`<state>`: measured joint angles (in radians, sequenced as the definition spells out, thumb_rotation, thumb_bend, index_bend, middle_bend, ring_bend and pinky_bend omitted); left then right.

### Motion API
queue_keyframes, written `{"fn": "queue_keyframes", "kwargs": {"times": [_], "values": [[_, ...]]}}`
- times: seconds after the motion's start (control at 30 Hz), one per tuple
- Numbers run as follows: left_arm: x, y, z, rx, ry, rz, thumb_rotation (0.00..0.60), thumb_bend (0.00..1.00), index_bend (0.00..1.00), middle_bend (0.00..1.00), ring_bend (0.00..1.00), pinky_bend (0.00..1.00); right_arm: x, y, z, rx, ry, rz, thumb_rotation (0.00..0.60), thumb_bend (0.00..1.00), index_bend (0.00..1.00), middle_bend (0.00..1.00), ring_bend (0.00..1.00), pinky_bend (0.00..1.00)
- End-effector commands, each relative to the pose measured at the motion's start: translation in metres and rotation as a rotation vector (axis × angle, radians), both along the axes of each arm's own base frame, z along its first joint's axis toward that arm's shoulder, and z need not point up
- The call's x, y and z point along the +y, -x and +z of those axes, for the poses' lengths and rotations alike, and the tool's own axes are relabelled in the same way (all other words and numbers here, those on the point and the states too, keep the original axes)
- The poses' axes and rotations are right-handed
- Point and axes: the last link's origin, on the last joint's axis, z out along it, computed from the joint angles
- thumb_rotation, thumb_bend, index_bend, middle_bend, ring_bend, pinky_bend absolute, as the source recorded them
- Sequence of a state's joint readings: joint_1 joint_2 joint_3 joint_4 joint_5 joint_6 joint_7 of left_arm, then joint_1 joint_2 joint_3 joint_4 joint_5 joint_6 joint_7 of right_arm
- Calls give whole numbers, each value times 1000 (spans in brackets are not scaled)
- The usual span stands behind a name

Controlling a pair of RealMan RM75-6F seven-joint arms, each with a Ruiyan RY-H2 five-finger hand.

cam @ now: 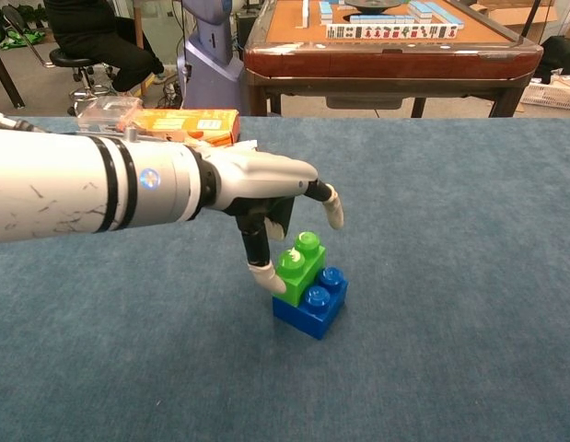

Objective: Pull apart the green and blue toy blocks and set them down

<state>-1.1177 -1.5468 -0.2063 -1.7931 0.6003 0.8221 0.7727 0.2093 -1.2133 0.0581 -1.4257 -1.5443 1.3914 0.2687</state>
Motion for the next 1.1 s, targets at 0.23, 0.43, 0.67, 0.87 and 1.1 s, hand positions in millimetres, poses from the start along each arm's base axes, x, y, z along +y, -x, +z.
{"fn": "queue_keyframes", "kwargs": {"times": [0.23, 0.43, 0.67, 0.87, 1.1], "values": [[4, -1, -8, 53, 2, 38, 600, 0, 260, 999, 906, 1000, 1, 2, -1, -5, -1, -6, 600, 0, 189, 286, 307, 424], [5, -3, -10, 40, 4, 60, 600, 0, 316, 999, 908, 1000, 1, 2, -2, -5, -1, -5, 600, 0, 189, 286, 306, 424], [4, 0, -13, 54, 4, 65, 600, 0, 348, 1000, 911, 1000, 1, 3, -2, -7, -3, -8, 600, 0, 188, 286, 307, 424], [6, 0, -16, 48, -3, 70, 600, 0, 375, 1000, 915, 1000, 1, 4, -3, -9, -5, -10, 600, 0, 189, 286, 306, 424], [8, 1, -20, 30, 0, 85, 600, 0, 435, 1000, 921, 1000, 1, 5, -3, -12, -6, -13, 600, 0, 189, 286, 307, 424]]}}
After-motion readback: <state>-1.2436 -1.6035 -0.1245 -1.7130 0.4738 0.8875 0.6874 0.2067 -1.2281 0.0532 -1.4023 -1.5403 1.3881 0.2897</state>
